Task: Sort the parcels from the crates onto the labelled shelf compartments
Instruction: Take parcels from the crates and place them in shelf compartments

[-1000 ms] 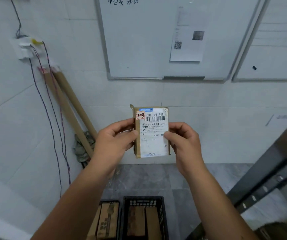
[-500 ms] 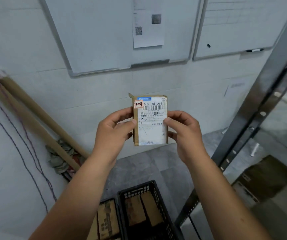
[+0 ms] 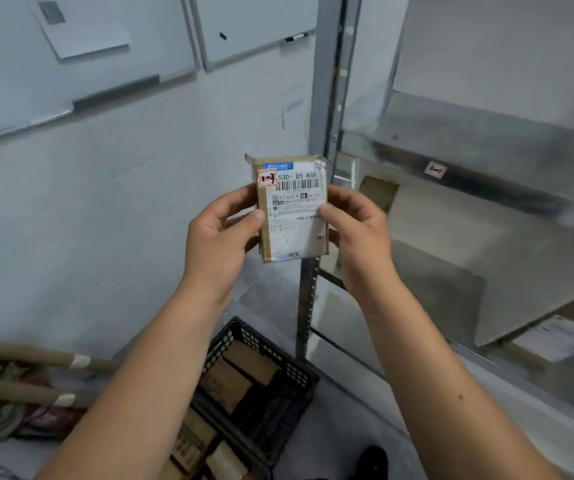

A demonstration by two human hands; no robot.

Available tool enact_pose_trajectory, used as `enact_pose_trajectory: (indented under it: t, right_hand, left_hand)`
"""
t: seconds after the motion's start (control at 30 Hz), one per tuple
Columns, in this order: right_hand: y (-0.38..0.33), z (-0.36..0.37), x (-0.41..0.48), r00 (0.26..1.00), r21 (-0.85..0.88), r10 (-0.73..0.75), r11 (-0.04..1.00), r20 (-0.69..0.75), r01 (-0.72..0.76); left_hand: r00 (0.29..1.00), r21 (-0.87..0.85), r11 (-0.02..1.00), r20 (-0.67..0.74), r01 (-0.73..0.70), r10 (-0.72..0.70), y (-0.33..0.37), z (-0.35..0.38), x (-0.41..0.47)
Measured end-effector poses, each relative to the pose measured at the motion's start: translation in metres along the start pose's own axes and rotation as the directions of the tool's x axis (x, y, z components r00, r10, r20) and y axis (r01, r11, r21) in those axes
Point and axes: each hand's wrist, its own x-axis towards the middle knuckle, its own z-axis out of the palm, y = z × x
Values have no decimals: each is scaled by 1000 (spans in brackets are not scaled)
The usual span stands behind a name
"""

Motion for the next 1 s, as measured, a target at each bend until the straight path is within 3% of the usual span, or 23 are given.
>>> enact_pose_trajectory:
  t: [0.17,0.4,0.6,1.0]
  right_hand:
    - [-32,-79,-46,974,-81,-76,995,-214,60]
    - [-85,-192,-132,869,-284,-257,948,-422,143]
    - [-134,-286,-216,785,-315,-341,929,-517,197]
    - [-219,-417,-362,631,-371,-439,895,-640,246]
  left_hand:
    - [975,-46,999,222,16,-5,-3,70,-33]
    - [862,-106,994,505,6,49,4,172,-113]
    - [768,-146,989,635,4,91,21,251,-208]
    - [626,-213,977,759,-20,178,50,373,-366]
